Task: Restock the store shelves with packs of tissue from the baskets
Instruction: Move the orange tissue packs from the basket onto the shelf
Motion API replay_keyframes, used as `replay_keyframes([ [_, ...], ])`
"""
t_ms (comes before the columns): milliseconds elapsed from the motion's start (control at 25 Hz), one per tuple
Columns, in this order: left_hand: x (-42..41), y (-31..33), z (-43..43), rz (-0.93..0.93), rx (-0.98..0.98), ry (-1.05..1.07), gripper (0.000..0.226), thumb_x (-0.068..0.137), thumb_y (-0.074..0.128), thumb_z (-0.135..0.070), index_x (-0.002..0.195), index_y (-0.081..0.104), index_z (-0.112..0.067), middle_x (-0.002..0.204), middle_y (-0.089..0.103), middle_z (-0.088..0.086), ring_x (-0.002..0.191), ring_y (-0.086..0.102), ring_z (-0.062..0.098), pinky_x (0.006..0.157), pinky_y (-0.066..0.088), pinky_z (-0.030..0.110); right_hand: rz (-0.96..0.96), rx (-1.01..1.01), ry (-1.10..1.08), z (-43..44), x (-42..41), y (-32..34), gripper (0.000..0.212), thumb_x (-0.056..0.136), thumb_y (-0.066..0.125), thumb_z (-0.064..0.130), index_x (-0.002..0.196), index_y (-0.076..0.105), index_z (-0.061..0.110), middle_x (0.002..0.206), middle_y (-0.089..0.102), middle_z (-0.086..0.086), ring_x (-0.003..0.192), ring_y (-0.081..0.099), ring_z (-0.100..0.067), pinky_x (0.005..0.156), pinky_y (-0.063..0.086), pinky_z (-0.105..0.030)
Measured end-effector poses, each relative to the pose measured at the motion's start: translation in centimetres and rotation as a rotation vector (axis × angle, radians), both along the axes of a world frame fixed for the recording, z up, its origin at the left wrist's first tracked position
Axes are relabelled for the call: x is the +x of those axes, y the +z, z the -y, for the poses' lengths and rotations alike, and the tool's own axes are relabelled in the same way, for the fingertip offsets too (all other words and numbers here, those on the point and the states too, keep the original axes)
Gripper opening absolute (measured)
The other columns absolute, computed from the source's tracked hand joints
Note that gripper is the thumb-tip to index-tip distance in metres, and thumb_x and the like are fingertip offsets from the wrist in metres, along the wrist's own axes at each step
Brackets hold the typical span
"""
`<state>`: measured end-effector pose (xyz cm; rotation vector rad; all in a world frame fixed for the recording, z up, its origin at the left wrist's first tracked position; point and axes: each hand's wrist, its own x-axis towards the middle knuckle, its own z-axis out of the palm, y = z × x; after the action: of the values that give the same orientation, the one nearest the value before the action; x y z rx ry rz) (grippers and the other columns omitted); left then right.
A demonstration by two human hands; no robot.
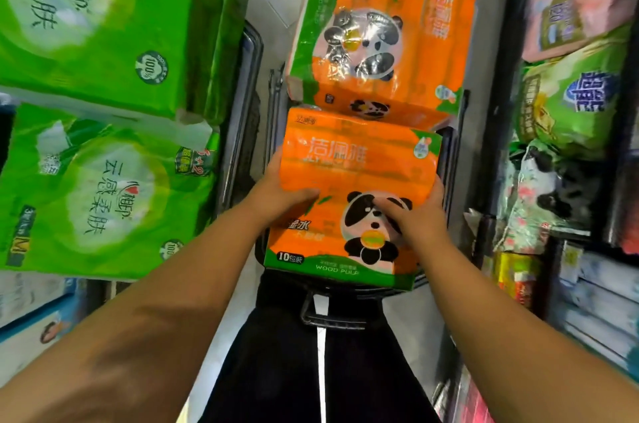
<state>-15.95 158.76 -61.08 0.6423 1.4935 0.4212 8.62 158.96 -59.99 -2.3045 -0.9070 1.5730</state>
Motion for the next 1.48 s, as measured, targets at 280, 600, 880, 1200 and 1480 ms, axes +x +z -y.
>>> replay_keyframes([
  [280,0.1,2.8,0.7,0.064,0.063,0.089,0.092,0.072,0.081,-0.010,0.140,0.025,-0.040,0.125,0.056,-0.007,0.113,0.057,0.012,0.087,0.051,0.036,-0.032,0.060,-0.020,0.1,-0.2,2.3,0.100,0.073,0.083,0.027,0.147,0.016,0.032,0.132,0.046,0.004,0.122,0.046,-0.022,0.102,0.039,-0.047],
  [600,-2.4,16.1,6.4,-0.071,0.250,0.291,0.084,0.076,0.080,-0.012,0.133,0.030,-0.046,0.121,0.061,-0.013,0.106,0.062,0.003,0.086,0.052,0.027,-0.065,0.244,0.273,0.5,-2.6,14.0,0.104,0.066,0.086,0.039,0.147,0.020,0.032,0.127,0.051,0.009,0.120,0.051,-0.022,0.101,0.044,-0.042],
  [880,-7.9,28.4,13.8,-0.153,0.406,0.533,0.085,0.069,0.086,-0.026,0.133,0.033,-0.048,0.118,0.064,-0.013,0.105,0.063,0.008,0.087,0.052,0.036,-0.150,0.460,0.552,1.7,-10.4,26.5,0.116,0.057,0.082,0.053,0.150,0.016,0.028,0.144,0.047,-0.004,0.126,0.050,-0.028,0.100,0.043,-0.040],
  [1200,-17.0,39.4,27.0,-0.270,0.571,0.737,0.077,0.073,0.083,-0.028,0.126,0.035,-0.057,0.119,0.064,-0.013,0.104,0.065,0.006,0.079,0.055,0.028,-0.278,0.610,0.762,10.0,-23.2,36.9,0.101,0.063,0.086,0.043,0.141,0.022,0.035,0.118,0.056,0.007,0.109,0.059,-0.027,0.092,0.049,-0.043],
  [1480,-24.6,46.9,38.5,-0.491,0.650,0.889,0.085,0.064,0.084,-0.048,0.132,0.032,-0.054,0.125,0.059,-0.016,0.110,0.060,0.009,0.089,0.052,0.043,-0.441,0.712,0.907,18.6,-34.2,44.7,0.102,0.068,0.085,0.036,0.144,0.019,0.027,0.117,0.056,0.003,0.105,0.057,-0.023,0.086,0.043,-0.033],
])
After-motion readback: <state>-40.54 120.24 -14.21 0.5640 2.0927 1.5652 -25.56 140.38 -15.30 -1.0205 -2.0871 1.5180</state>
